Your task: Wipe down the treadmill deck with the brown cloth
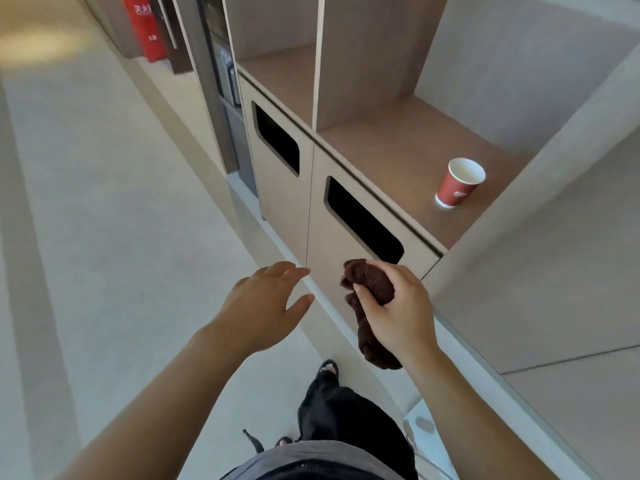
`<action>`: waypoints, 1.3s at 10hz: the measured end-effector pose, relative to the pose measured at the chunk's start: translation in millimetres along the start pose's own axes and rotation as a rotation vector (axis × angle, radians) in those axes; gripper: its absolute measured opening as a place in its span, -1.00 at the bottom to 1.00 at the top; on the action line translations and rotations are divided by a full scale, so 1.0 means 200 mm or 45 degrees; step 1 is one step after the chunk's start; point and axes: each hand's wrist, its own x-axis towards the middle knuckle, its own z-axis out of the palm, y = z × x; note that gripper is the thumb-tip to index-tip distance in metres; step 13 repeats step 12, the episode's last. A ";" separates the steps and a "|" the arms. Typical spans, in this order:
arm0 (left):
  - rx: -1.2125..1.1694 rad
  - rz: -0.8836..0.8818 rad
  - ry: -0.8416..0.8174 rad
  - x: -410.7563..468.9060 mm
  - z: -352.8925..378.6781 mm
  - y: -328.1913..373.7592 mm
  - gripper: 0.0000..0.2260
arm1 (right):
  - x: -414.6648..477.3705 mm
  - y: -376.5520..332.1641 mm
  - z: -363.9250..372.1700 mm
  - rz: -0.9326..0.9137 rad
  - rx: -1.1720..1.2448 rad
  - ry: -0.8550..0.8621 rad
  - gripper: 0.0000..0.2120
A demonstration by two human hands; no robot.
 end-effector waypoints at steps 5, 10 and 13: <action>-0.086 0.107 0.059 1.32 -0.34 -0.20 -0.59 | 1.28 0.05 0.09 0.042 -0.104 0.097 -0.69; -0.012 0.660 -0.155 2.12 -0.62 -0.33 -0.63 | 2.01 0.16 0.20 0.488 -0.419 0.323 -0.59; 0.035 0.851 -0.300 2.29 -0.65 -0.38 -0.59 | 1.92 0.09 0.28 0.524 -0.376 0.525 -0.63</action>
